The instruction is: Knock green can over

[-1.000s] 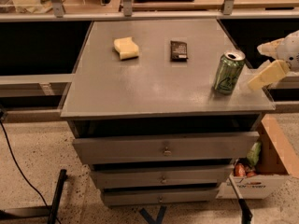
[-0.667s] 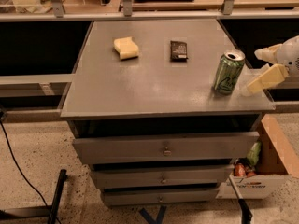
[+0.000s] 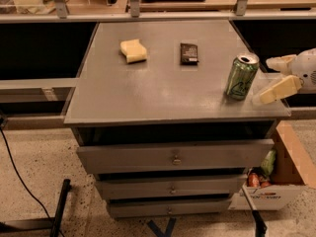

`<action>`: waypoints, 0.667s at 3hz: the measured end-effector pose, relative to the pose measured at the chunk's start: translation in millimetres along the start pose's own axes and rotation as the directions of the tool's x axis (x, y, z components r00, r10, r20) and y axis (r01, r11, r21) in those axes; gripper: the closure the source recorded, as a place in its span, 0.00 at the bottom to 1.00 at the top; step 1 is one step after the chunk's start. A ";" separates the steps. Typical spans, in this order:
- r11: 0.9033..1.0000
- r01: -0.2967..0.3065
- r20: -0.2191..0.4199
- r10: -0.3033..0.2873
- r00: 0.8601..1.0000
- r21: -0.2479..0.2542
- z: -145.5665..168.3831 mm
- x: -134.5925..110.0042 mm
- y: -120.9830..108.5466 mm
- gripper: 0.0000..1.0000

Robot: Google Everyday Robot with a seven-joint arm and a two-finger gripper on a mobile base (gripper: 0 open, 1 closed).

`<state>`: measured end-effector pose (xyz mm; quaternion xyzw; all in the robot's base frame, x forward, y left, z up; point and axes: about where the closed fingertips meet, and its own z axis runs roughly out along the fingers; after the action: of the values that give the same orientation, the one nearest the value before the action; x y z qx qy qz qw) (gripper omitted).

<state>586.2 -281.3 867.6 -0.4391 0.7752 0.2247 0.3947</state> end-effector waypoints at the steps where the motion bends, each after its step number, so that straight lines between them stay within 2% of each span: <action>1: 1.000 0.004 0.040 -0.004 0.999 0.003 0.6 -1.3 0.8 0.00; 2: 1.000 0.007 0.060 -0.008 0.998 0.007 0.4 -3.0 1.2 0.00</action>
Offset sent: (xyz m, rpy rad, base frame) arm -0.0019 -0.0025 0.0070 0.0595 -0.0610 -0.0120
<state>586.2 -278.9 869.8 -0.4339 0.7621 0.2337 0.4199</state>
